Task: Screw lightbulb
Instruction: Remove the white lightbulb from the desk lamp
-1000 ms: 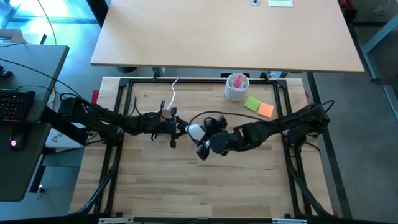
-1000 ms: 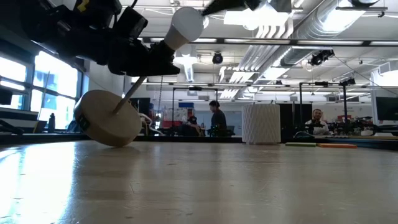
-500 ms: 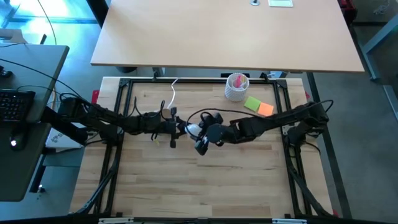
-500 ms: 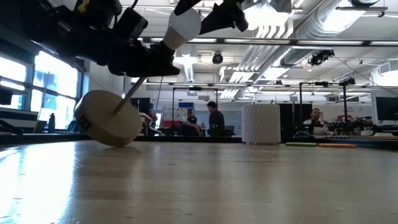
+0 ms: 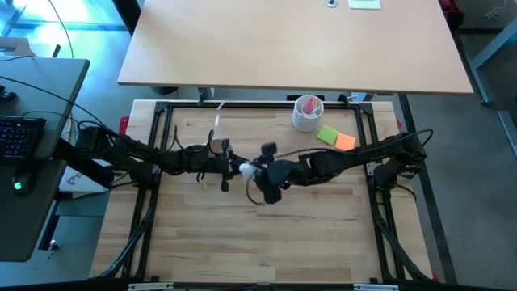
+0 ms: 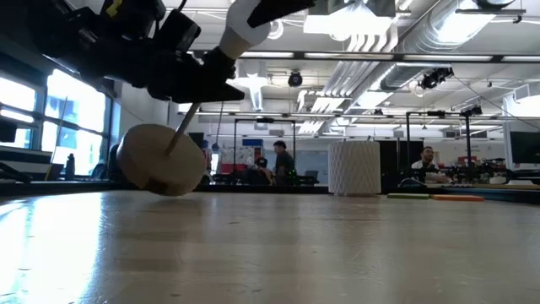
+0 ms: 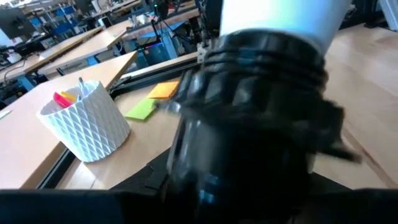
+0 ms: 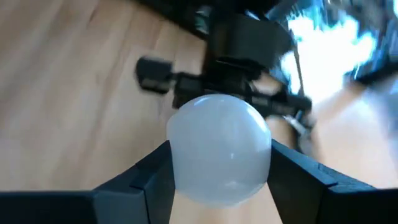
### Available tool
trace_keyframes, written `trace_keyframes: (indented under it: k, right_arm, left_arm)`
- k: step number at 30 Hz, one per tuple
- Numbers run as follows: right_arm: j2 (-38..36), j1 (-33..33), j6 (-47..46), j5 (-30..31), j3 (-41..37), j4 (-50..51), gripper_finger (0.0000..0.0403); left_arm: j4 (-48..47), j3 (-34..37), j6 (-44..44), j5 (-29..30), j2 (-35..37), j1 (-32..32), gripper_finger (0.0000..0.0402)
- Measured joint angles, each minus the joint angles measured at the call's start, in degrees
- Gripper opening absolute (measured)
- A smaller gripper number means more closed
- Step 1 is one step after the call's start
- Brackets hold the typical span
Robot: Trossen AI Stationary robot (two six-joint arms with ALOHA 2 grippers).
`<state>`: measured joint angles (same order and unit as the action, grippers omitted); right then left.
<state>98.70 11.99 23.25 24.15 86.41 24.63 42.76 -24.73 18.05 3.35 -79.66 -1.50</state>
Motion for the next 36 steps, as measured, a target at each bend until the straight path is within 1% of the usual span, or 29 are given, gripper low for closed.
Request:
trace_keyframes:
  k: [2, 4, 5, 7, 10, 15, 18, 22, 28, 31, 36]
  right_arm:
    - [0.0, 0.6, 11.3, -0.3, 0.1, 1.0, 0.0209]
    - [0.0, 1.2, 18.7, -0.3, 0.1, 1.8, 0.0209]
    - [0.0, 1.5, 21.0, -0.2, 0.0, 1.7, 0.0209]
    - [0.0, 1.6, 21.8, 0.2, 0.0, 1.5, 0.0210]
    - [0.0, 1.7, 16.0, 0.6, 0.1, 1.1, 0.0229]
    - [0.0, 2.0, 7.6, 0.9, 0.2, 0.3, 0.0286]
    - [0.0, 2.8, 0.7, 3.2, 0.3, -0.9, 0.0305]
    - [-0.1, 4.4, -11.7, 9.0, 0.3, -1.7, 0.0309]
    - [-0.1, 7.2, -23.0, 13.4, 4.2, 2.6, 0.0310]
    - [-0.1, 7.9, -30.4, 13.3, 5.5, 2.7, 0.0309]
    - [-0.1, 7.9, -45.2, 12.2, 5.6, 4.2, 0.0309]
  left_arm:
    - [0.0, 0.0, 0.3, -0.2, 0.0, 0.0, 0.0153]
    - [-0.3, 0.0, 0.3, -0.4, 0.0, 0.0, 0.0153]
    - [-0.3, 0.0, 0.2, -0.4, 0.0, 0.0, 0.0153]
    - [-0.2, 0.0, 0.2, -0.5, 0.0, 0.1, 0.0153]
    - [-0.4, 0.0, 0.0, -0.5, 0.0, 0.1, 0.0153]
    - [-0.5, 0.0, 0.5, -0.3, 0.0, 0.0, 0.0153]
    - [-0.5, 0.0, 0.5, -0.1, 0.0, 0.0, 0.0153]
    - [-0.7, 0.0, -0.3, 0.0, 0.0, 0.0, 0.0154]
    - [-0.8, 0.0, 0.0, 0.0, 0.0, 0.0, 0.0154]
    - [-0.5, 0.0, 0.0, 0.2, 0.0, 0.0, 0.0154]
    - [-0.5, 0.0, -1.2, 0.2, 0.0, 0.0, 0.0154]
